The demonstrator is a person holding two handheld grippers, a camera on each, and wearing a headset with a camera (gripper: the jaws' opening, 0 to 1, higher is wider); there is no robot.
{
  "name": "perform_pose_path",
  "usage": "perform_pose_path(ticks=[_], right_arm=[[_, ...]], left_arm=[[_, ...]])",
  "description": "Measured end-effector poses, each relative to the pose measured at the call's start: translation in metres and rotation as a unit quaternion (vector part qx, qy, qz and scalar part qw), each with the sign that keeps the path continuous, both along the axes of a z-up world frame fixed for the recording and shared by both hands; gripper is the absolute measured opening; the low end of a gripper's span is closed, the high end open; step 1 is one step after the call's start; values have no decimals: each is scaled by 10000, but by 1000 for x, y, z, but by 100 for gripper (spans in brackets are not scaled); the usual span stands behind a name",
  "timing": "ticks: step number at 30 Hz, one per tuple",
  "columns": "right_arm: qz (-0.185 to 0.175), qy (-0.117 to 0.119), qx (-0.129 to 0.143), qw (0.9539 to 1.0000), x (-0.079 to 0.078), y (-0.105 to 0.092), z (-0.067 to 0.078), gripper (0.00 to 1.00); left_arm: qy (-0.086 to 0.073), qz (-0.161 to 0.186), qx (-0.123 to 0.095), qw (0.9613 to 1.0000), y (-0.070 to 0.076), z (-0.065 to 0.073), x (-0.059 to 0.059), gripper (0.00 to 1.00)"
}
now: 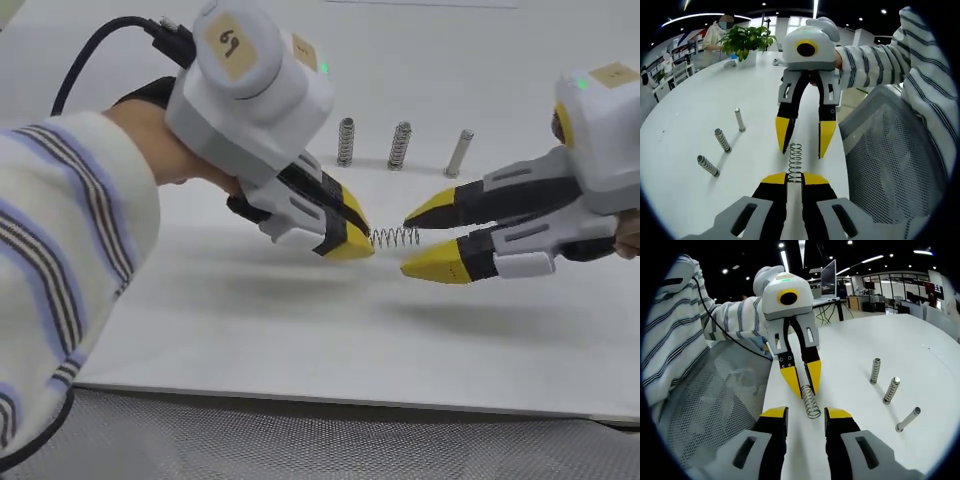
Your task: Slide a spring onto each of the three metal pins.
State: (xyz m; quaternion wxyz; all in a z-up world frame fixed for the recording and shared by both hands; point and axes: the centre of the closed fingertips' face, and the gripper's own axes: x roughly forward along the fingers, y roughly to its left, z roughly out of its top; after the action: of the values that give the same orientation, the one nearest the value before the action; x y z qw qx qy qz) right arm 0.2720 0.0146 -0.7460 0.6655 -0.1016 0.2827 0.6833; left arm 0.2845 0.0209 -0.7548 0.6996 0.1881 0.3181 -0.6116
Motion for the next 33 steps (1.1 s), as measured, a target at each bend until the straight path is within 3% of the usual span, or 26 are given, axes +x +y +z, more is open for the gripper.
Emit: perform_pose_path(ticks=[6,13,19,23,33], right_arm=[[-14,88,13,10000,3,2,-2,23],[-61,117,76,9999,9,2,-1,11],[-56,123,98,9999,8,2,0,10],[-108,261,127,9995,7,4,2,8],[54,97,-163,9998,8,3,2,8]], left_arm=[[3,-17,-53,10000,-1,2,-1,2],[25,-57,-140,9999,-2,3,-3,2],[36,-33,-192,9998,-2,4,-3,2],[30,-31,-173,9998,0,1,-3,2],[-25,-46,-312,9995,-3,2,-5,2]])
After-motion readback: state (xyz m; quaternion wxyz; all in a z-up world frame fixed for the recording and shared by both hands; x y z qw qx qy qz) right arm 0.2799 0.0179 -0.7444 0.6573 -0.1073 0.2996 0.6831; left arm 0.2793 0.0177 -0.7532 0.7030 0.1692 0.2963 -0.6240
